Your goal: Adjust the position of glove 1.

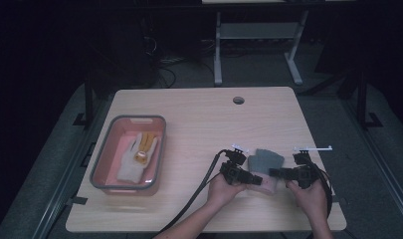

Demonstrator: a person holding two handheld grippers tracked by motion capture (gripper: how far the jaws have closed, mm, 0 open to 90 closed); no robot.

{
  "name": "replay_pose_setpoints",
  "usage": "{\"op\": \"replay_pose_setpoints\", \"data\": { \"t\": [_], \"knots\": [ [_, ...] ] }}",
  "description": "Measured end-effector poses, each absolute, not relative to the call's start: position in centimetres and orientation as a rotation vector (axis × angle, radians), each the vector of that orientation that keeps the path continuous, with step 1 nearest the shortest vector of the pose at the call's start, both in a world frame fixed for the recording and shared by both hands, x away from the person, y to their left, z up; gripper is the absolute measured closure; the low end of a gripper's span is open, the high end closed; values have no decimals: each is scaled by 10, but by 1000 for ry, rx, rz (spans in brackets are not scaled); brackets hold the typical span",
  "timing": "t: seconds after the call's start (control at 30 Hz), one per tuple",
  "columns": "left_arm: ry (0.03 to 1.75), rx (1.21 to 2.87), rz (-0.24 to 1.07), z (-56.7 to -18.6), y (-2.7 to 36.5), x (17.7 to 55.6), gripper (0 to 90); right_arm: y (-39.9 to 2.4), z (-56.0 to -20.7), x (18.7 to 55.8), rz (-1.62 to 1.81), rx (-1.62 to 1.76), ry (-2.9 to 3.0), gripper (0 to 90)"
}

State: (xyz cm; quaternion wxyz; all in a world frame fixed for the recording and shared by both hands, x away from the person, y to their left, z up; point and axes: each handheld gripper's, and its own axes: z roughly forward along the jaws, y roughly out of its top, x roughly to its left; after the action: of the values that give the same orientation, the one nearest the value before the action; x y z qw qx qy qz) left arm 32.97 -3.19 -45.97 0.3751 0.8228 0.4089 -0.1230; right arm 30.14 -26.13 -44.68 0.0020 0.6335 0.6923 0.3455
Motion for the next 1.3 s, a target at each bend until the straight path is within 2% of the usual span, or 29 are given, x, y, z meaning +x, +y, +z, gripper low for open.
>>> {"op": "replay_pose_setpoints", "data": {
  "t": [0.4, 0.6, 1.0, 1.13, 1.3],
  "knots": [
    [1052, 2098, -328, -463, -30, 330, 437, -270, -459, 302, 1141, 2083, 2158, 435],
    [1061, 2097, -348, -463, -30, 332, 454, -270, -463, 300, 1196, 2127, 2118, 469],
    [1122, 2026, -442, -468, -26, 338, 495, -274, -475, 300, 1380, 2262, 2054, 638],
    [1129, 2010, -459, -469, -25, 339, 506, -276, -477, 302, 1449, 2284, 2050, 723],
    [1132, 1985, -482, -471, -22, 340, 538, -275, -476, 302, 1459, 2272, 2047, 746]
  ]
}}
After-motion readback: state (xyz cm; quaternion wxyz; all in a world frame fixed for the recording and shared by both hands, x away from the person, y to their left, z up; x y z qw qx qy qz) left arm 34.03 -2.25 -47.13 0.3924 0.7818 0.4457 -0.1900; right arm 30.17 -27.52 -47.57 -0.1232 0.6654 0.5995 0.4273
